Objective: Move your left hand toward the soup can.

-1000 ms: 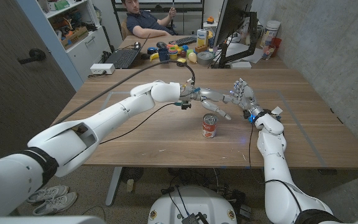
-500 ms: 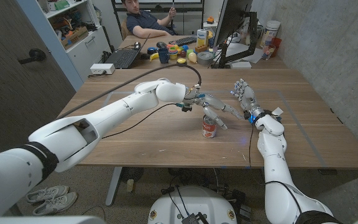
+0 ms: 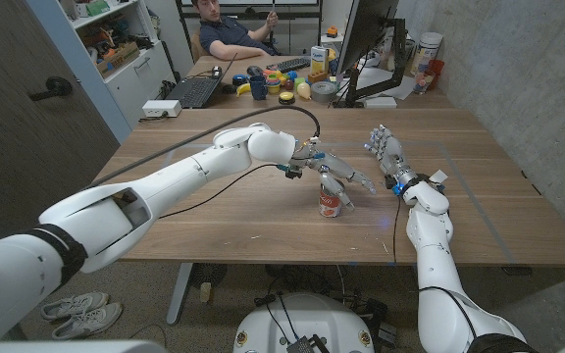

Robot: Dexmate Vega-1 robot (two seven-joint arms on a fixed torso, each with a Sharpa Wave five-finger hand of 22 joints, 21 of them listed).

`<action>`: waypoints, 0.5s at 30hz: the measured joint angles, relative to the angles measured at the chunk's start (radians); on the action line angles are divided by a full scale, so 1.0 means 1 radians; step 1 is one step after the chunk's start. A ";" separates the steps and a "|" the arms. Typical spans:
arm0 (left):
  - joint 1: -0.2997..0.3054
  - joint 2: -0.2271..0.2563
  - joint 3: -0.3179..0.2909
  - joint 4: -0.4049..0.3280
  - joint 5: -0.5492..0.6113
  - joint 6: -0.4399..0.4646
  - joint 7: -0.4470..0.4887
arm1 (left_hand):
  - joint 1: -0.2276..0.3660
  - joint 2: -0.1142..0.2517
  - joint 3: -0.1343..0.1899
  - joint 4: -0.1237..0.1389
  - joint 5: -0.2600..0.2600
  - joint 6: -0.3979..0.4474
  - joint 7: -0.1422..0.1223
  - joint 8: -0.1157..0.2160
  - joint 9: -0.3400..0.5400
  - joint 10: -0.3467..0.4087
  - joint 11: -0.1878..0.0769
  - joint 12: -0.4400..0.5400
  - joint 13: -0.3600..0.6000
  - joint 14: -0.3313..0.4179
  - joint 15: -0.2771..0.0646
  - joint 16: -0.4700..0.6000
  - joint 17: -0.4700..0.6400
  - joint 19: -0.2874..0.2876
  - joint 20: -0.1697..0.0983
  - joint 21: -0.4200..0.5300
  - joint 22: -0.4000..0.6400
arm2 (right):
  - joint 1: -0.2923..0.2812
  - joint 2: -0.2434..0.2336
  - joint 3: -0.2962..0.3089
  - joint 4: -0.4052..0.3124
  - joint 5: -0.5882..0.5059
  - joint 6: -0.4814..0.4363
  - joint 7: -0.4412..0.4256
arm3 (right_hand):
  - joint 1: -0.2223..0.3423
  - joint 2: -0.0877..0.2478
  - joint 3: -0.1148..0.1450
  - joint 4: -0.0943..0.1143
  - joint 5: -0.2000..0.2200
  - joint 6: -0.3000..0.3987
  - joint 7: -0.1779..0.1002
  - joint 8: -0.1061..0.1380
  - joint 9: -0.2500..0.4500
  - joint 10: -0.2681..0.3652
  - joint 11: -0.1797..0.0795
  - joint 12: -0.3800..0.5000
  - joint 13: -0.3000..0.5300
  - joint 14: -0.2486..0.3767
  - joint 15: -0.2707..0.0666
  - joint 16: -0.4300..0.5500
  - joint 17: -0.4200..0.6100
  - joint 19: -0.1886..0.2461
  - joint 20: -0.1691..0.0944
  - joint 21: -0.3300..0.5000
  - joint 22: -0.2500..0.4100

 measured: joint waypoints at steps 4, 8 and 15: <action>0.003 0.005 0.002 -0.013 0.002 0.013 -0.007 | 0.004 0.004 0.000 0.000 0.000 0.000 0.000 0.000 0.000 0.000 0.000 0.000 0.000 0.000 0.000 0.000 0.000 0.005 -0.005 0.000 0.000 | -0.001 0.001 0.000 -0.002 0.000 -0.002 0.001 | 0.000 0.000 0.000 0.000 0.000 0.000 0.000 0.000 0.000 0.000 0.000 0.000 0.000 0.000 0.000 0.000 0.000 0.000 0.000 -0.004 0.000; 0.006 0.010 0.002 -0.023 0.003 0.020 -0.011 | 0.008 0.000 0.000 0.000 0.000 0.000 0.000 0.000 0.005 0.000 0.000 0.000 0.000 0.000 0.000 0.000 0.000 0.008 -0.002 0.000 0.000 | -0.003 0.001 0.000 -0.003 0.000 -0.004 0.001 | 0.000 0.000 0.000 0.000 0.000 0.000 0.000 0.000 0.000 0.000 0.000 0.000 0.000 0.000 0.000 0.000 0.000 0.000 0.000 -0.004 0.000; 0.009 0.015 0.003 -0.033 0.006 0.029 -0.014 | 0.013 0.005 0.000 0.000 0.000 0.000 0.000 0.000 0.005 0.000 0.000 0.000 0.000 -0.004 -0.004 0.000 0.000 0.010 0.000 0.000 0.000 | -0.006 0.003 -0.001 -0.009 0.000 -0.008 0.001 | 0.000 0.000 0.000 0.000 0.000 0.000 0.000 0.000 0.000 0.000 0.000 0.000 0.000 0.000 0.000 0.000 0.000 0.000 0.000 -0.007 0.000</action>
